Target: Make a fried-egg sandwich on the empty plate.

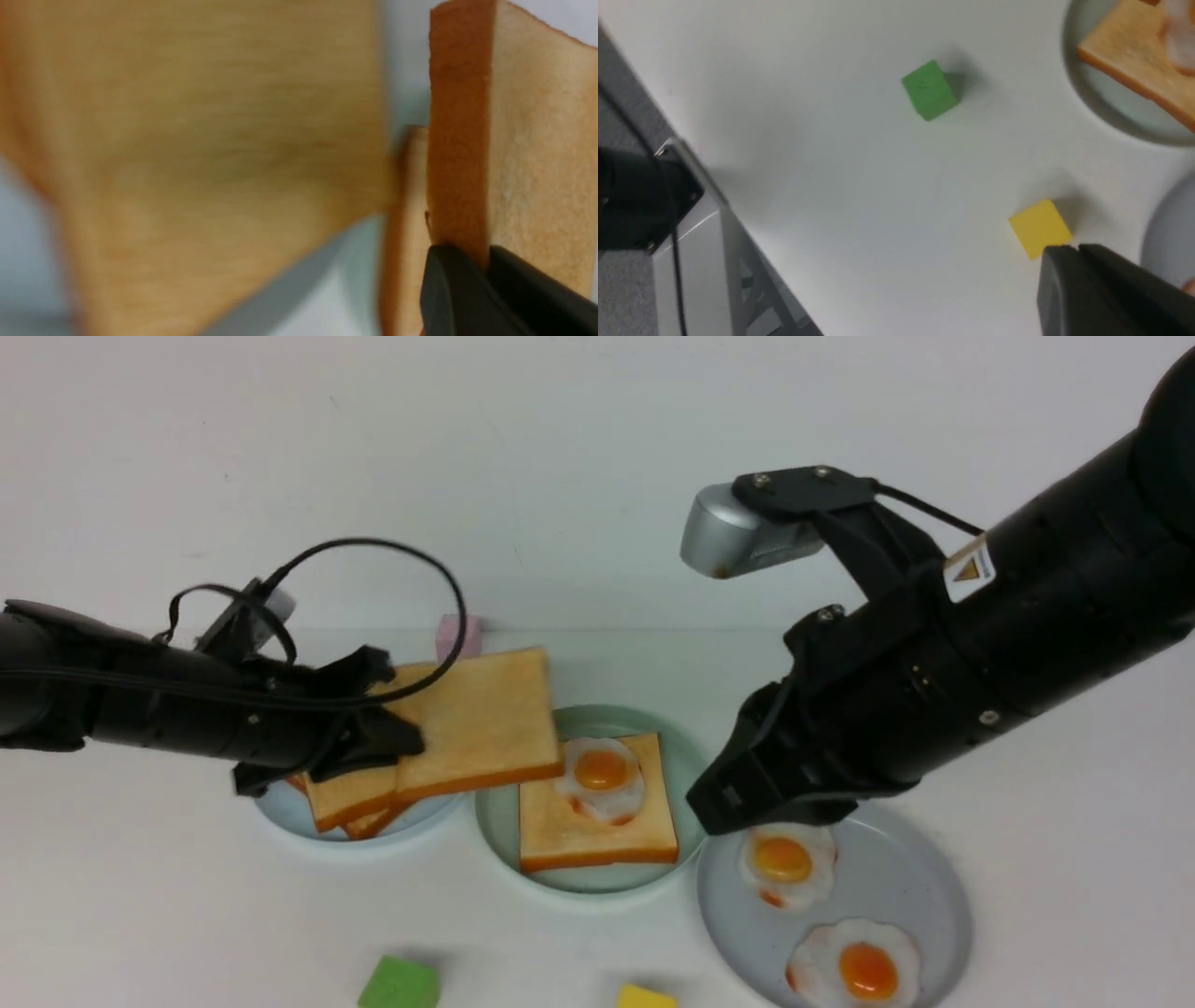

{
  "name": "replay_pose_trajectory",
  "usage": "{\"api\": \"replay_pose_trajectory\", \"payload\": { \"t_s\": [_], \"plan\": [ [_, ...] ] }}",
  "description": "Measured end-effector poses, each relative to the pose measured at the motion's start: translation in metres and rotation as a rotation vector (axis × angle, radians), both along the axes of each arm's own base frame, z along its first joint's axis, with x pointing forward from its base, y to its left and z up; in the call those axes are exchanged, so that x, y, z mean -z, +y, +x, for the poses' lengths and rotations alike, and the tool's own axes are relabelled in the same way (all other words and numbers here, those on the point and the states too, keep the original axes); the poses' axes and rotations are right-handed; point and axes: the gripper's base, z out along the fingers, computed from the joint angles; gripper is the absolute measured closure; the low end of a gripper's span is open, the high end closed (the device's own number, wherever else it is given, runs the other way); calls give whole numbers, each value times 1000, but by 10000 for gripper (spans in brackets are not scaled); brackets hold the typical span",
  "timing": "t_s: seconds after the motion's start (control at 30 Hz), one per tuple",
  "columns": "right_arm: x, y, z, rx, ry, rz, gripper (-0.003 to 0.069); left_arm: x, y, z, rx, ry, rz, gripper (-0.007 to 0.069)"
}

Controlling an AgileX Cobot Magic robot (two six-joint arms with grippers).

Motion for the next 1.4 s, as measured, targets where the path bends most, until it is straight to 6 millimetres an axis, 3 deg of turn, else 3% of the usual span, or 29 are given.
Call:
{"api": "replay_pose_trajectory", "payload": {
  "t_s": [0.2, 0.33, 0.67, 0.8, 0.87, 1.0, 1.17, 1.27, 1.4],
  "plan": [
    [5, -12, 8, 199, 15, -96, 585, -1, -49, -5, 63, -39, 16, 588],
    [6, -17, 11, 267, 11, -129, 576, 5, -66, -6, 57, -44, 46, 588],
    [7, -18, 11, 292, 27, -143, 555, 41, -73, -2, 29, 35, 84, 588],
    [7, -19, 11, 292, 30, -145, 549, 42, -73, -1, 27, 38, 84, 562],
    [7, -19, 11, 292, 31, -145, 545, 41, -73, -2, 32, 33, 88, 514],
    [7, -19, 11, 292, 31, -145, 533, 29, -72, -4, 65, -11, 118, 365],
    [6, -19, 11, 293, 23, -142, 525, -5, -64, -11, 101, -94, 177, 166],
    [0, -23, 9, 298, -25, -150, 522, -26, -47, -18, 98, -90, 199, 109],
    [-11, -34, 4, 304, -105, -173, 522, -46, -14, -29, 100, -61, 282, 107]
  ]
}}
